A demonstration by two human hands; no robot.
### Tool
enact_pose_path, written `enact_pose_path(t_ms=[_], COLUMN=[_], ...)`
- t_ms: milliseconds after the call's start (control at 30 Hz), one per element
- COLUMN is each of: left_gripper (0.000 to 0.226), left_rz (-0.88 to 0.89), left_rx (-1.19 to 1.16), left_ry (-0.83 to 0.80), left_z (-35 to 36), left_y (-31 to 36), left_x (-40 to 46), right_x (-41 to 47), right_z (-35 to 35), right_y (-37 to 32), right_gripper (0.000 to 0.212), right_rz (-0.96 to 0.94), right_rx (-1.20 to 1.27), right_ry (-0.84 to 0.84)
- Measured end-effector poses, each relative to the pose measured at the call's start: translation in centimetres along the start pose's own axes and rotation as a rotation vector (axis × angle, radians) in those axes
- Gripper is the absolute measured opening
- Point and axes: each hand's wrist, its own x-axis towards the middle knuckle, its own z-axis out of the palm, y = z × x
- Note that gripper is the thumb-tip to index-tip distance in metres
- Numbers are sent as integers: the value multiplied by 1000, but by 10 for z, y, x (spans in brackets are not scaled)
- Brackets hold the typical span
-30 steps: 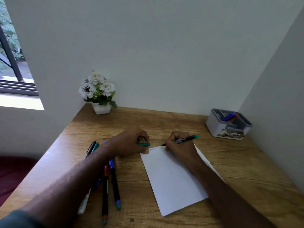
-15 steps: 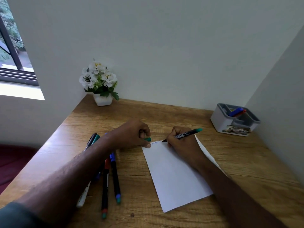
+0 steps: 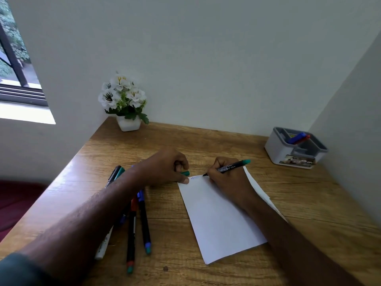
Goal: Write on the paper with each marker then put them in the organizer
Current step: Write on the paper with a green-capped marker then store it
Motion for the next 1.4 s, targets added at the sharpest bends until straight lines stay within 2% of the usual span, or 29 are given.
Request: enact_pose_path(t_ms=[200, 567, 1167, 1400], left_gripper=[36, 35, 35, 36], left_rz=[-5, -3, 8, 1], left_rx=[-13, -3, -18, -13], left_ry=[-8, -4, 2, -5], left_z=[0, 0, -1, 0], left_y=[-1, -1, 0, -1], left_x=[0, 0, 0, 0], right_x=[0, 0, 0, 0], right_z=[-1, -1, 1, 0], right_y=[0, 2, 1, 1], right_gripper=[28, 20, 33, 30], right_rz=[-17, -21, -47, -36], right_rx=[2, 26, 60, 32], right_ry=[14, 31, 45, 34])
